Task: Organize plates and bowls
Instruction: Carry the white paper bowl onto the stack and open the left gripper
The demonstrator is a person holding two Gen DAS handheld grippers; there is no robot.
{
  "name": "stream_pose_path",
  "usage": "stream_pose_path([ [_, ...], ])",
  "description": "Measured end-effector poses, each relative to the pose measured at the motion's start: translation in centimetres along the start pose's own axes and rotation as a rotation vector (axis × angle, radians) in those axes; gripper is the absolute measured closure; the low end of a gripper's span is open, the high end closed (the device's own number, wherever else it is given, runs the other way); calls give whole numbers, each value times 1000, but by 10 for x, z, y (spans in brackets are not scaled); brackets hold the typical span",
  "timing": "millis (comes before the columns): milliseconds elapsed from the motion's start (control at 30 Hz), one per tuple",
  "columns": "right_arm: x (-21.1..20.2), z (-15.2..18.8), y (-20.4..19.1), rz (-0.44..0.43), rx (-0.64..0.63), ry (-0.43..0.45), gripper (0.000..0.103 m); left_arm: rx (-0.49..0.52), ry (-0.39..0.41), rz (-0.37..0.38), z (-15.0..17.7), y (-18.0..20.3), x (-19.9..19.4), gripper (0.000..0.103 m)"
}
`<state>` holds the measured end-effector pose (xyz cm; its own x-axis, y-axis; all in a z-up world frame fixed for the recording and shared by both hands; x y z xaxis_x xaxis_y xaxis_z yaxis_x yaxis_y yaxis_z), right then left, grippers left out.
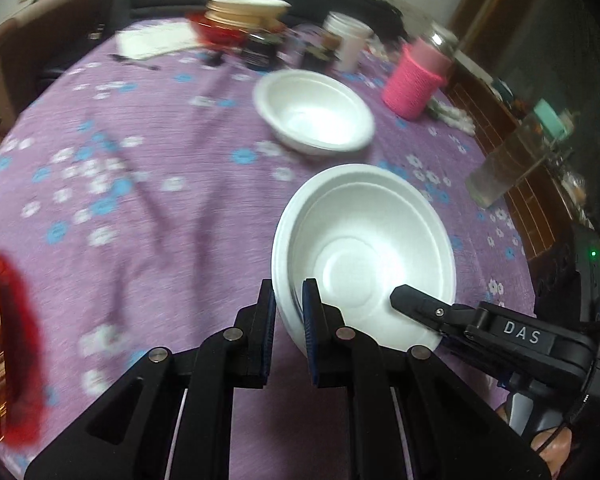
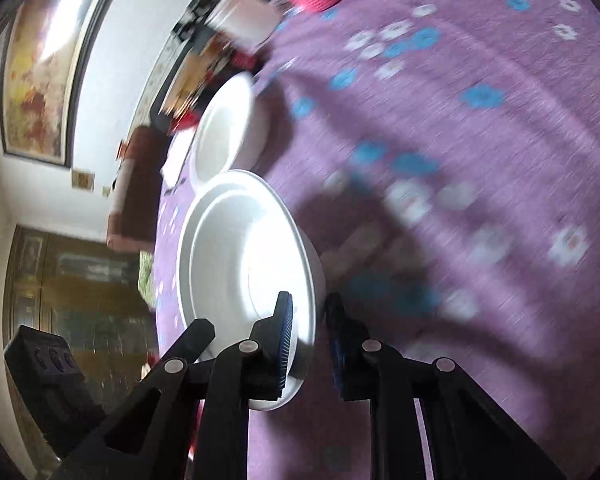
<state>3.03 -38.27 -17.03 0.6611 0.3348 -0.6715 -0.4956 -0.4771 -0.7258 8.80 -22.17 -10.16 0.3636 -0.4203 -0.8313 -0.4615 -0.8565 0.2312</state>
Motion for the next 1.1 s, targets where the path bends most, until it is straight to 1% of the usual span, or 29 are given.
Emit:
stream_pose_path([
  [167, 10, 32, -52, -15, -130, -26, 85, -57, 79, -38, 11, -41, -39, 92],
  [400, 27, 85, -128, -57, -313, -70, 82, -128, 208, -124, 31, -102, -105, 92],
  [567, 35, 125, -179, -82, -439, -107, 82, -209, 279, -187, 42, -153, -146, 92],
  [667, 47, 144, -212, -104, -508, -137, 82, -259, 303, -210, 48, -180, -163, 92],
  [767, 61, 168, -243, -104, -590, -152, 82, -300, 331, -245, 52, -207, -179, 92],
  [867, 80, 190, -273, -99, -652, -163, 82, -318, 339, -289, 52, -224, -183, 92],
  [900, 88, 191, -279, -94, -669, -162, 82, -336, 337, -299, 52, -235, -183, 92],
  [1000, 101, 209, -298, -60, -748, -129, 82, -379, 316, -310, 53, -254, -174, 92],
  [1100, 118, 222, -306, -21, -796, -125, 82, -416, 293, -317, 57, -270, -163, 91],
])
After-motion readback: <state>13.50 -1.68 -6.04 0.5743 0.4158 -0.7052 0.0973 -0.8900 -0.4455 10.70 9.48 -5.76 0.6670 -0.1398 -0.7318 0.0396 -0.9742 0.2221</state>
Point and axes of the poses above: each gripper's, at about its wrist camera, not at the fingertips, and x roughly the way its jaws point, y to its right, z to its underside, the point moved 5 cm from there along x, roughly the way its jaws point, and after that the axes turned 1 degree about -z, right-handed, at the moved point
